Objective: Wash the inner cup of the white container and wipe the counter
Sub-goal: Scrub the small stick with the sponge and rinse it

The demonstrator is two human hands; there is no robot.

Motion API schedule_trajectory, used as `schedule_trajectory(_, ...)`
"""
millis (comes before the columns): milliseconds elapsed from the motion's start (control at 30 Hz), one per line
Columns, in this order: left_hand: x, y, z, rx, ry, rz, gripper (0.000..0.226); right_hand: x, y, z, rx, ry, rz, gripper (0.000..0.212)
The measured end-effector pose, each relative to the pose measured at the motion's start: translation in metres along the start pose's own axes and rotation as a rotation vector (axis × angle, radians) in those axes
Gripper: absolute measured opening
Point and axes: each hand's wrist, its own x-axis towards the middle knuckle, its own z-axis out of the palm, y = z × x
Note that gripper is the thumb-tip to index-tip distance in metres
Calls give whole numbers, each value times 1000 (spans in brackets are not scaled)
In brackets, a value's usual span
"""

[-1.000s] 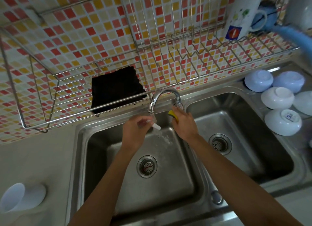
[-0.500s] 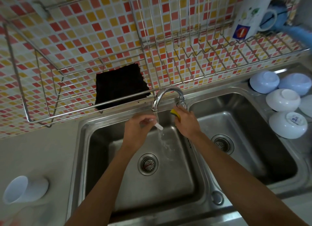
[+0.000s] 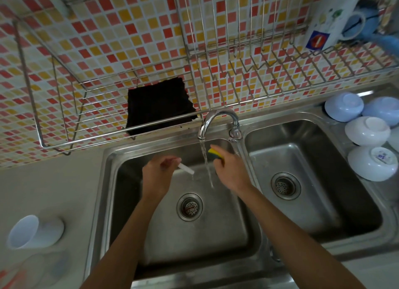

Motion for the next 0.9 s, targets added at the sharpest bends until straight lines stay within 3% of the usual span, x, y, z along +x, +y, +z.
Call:
schedule_trajectory(167,-6,-13,0,-4,-10,-26,11,-3,-20,-2,65,-92,5,40)
schedule_trajectory(300,-6,-13,0,-14,-12,-47,11,2,-20,-2,71,-149,38,23)
schedule_trajectory(400,-6,-17,-1,-12,-29,-53,11,9,-15,-1,72,-171,102,28)
schedule_trajectory(633,-11,-21,-3,13,-31,-55,9,44,5,-23,-23,-129,184,34)
schedule_trajectory(767,-14,-26,-3,29,-29,-88,15,57,19,-32,-25,-26,252,44)
schedule_trajectory(900,-21,-24,-10,21,-11,-75,22,51,25,-35,25,136,194,27)
